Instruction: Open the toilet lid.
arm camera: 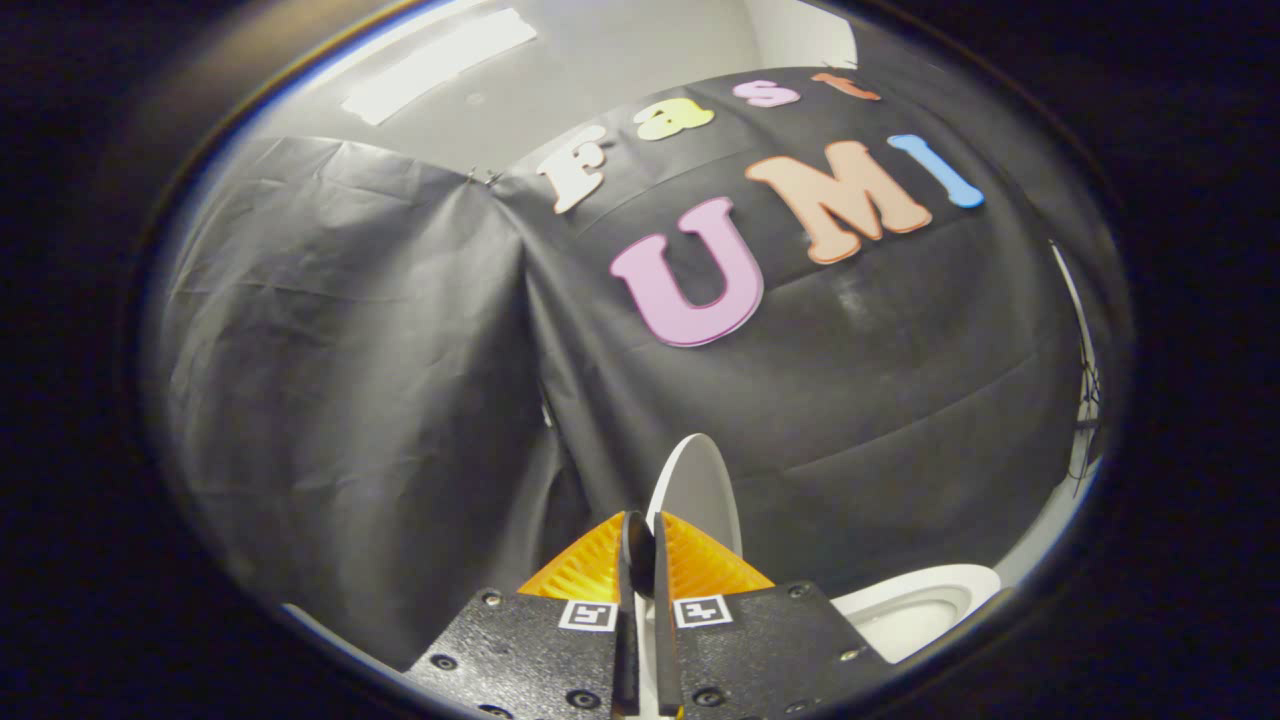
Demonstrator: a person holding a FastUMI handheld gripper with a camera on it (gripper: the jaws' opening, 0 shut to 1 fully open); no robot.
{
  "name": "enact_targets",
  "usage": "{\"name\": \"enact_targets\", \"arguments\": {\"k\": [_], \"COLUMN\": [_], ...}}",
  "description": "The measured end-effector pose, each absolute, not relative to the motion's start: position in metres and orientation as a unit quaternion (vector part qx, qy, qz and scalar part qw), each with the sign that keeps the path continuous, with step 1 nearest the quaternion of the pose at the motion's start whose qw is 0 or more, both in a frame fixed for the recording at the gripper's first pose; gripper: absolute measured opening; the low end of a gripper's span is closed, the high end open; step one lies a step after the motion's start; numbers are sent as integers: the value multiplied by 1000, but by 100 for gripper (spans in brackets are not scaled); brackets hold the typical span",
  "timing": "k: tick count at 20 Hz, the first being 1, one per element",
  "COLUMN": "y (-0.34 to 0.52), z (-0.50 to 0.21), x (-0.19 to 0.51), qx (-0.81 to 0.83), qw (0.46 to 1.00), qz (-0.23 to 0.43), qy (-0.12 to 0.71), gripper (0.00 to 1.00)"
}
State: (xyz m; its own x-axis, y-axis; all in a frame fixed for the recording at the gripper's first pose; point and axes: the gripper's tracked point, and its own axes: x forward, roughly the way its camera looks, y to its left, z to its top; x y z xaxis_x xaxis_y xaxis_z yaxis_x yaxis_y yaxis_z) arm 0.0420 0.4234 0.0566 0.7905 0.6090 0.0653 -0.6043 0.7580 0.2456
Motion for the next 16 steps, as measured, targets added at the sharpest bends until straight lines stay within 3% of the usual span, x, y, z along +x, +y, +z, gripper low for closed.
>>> {"name": "enact_targets", "arguments": {"k": [16], "y": [552], "z": [41], "x": [14], "qx": [0], "qw": [894], "qz": [446], "qy": [47], "gripper": [8]}}
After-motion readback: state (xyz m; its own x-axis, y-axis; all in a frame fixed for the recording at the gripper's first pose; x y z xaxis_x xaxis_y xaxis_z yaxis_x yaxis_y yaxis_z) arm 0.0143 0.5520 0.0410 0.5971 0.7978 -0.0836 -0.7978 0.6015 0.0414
